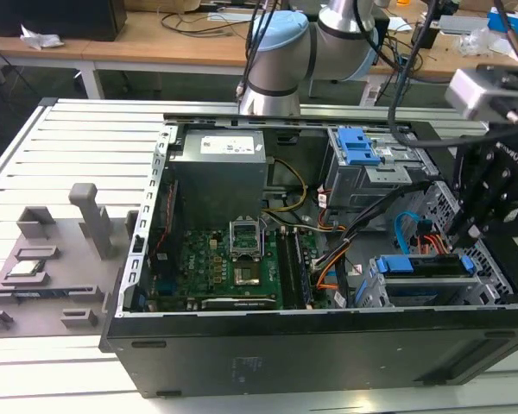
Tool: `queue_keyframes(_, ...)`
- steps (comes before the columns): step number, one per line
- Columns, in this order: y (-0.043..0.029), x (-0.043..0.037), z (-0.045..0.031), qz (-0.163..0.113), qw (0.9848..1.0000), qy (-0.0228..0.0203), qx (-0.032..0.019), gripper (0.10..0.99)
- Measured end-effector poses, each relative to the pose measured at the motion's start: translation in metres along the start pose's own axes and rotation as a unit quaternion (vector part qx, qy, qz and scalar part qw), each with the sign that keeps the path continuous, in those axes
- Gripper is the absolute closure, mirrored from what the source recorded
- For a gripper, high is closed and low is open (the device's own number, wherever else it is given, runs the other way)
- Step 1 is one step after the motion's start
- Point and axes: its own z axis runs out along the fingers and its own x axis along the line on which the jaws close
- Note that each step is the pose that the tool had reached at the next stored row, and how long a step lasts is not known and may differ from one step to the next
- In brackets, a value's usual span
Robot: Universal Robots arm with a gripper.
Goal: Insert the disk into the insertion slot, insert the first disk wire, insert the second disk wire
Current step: 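Insert the first disk wire, then insert the second disk wire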
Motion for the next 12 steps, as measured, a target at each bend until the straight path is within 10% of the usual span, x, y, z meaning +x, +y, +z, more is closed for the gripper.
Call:
queue_keyframes(3,0.0009,-0.0027,-0.0194,0.0,1.0,-0.0001,0.0,0.98)
queue_keyframes(12,0.001,-0.0027,-0.021,0.0,1.0,0.0,0.0,0.973)
